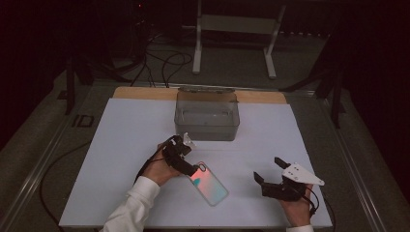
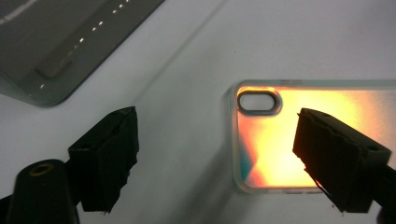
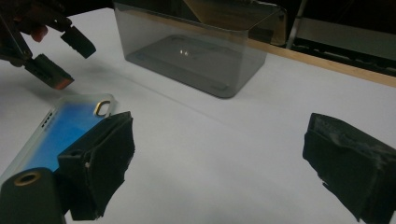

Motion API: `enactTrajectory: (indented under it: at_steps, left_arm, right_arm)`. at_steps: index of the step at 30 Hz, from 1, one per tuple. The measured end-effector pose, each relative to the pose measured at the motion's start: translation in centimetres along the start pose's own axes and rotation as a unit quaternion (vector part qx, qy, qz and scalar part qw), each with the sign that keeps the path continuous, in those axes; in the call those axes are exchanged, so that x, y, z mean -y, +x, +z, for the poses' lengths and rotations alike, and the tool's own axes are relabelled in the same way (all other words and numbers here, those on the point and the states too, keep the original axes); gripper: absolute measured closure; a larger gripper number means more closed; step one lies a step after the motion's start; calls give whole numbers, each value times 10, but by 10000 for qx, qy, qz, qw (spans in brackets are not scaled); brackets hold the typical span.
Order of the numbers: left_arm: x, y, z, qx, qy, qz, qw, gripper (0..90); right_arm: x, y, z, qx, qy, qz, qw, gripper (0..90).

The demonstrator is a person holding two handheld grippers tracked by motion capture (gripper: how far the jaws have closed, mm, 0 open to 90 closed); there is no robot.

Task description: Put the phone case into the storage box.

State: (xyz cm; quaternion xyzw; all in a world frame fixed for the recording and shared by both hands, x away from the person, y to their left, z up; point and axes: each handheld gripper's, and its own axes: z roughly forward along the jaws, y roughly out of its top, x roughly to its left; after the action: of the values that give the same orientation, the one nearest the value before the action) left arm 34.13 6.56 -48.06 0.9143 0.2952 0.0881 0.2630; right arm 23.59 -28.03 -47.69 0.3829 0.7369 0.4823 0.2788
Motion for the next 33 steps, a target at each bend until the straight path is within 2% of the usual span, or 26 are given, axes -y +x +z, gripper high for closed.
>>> enactTrajectory:
  at_steps: [6, 8, 16, 18, 20, 27, 29, 33]
  left_arm:
    - [-1, -1, 4, -106, 97, -91, 9999, 295]
    - [-1, 0, 5, -17, 169, -141, 9998, 360]
    - [-2, 1, 11, 97, 398, -248, 9989, 582]
    - [-2, 0, 12, 199, 452, -252, 9985, 612]
    - [-1, 0, 13, 185, 530, -235, 9981, 656]
    - [-1, -2, 21, 366, 660, -232, 9969, 772]
    - [-2, -2, 22, 445, 657, -288, 9964, 817]
    - [-4, -2, 22, 388, 780, -292, 9958, 869]
  right_arm:
    - [0, 1, 1, 3, 7, 3, 10000, 89]
    - [0, 1, 1, 4, 13, -4, 10000, 89]
    - [0, 0, 0, 20, 9, -11, 10000, 89]
    - [0, 0, 0, 25, 21, -10, 10000, 89]
    - [0, 0, 1, 20, 29, -18, 10000, 89]
    - [0, 0, 0, 17, 19, -11, 10000, 89]
    - [0, 0, 0, 9, 16, -9, 10000, 89]
    - [0, 1, 0, 16, 21, -15, 10000, 89]
